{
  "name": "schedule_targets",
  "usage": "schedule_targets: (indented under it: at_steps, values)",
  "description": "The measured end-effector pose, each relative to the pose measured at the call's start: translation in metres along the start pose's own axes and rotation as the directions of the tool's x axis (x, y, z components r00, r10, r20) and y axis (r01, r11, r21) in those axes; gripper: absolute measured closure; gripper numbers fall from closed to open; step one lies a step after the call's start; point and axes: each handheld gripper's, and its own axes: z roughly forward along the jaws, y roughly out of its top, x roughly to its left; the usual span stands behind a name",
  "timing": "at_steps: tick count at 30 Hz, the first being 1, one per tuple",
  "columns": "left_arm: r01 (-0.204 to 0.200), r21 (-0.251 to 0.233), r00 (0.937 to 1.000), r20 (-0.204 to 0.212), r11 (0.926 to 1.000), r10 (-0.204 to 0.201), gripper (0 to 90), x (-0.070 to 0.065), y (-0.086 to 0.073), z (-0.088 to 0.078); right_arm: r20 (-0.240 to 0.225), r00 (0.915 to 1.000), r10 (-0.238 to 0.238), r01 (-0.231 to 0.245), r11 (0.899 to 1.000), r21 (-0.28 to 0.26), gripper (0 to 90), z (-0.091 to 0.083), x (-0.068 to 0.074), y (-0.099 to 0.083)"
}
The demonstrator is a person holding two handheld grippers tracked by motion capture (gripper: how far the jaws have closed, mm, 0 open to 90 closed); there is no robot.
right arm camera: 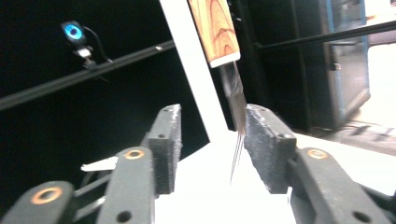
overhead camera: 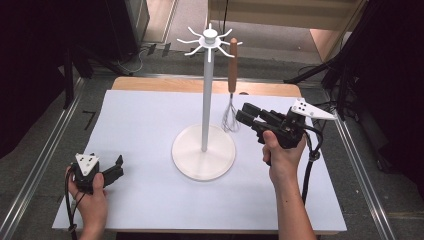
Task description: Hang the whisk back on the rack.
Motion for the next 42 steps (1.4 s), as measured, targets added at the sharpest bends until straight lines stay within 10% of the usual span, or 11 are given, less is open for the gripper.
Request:
schedule_targets:
  at_steps: [10,23,26,42]
  values:
    - [-0.007,0.002,1.0,-0.003,1.0,0.007,13.7,0.0,0.0,0.0,0.193,0.9786,-0.071,0.069,0.997,0.016,33.3,-0.013,0.0,-0.007]
    - [-0.008,0.0,1.0,-0.004,1.0,0.008,13.7,0.0,0.0,0.0,0.372,0.9221,-0.107,0.08,0.993,0.087,14.0,-0.03,-0.01,-0.028]
    - [-0.009,0.001,1.0,-0.004,1.0,0.009,13.7,-0.001,0.0,0.0,0.43,0.8928,-0.134,0.097,0.99,0.107,13.2,-0.034,-0.011,-0.033]
    - [-0.01,0.001,0.9999,-0.004,0.9999,0.011,13.7,-0.001,0.0,0.0,0.516,0.8378,-0.178,0.094,0.978,0.184,0.0,-0.056,-0.029,-0.062]
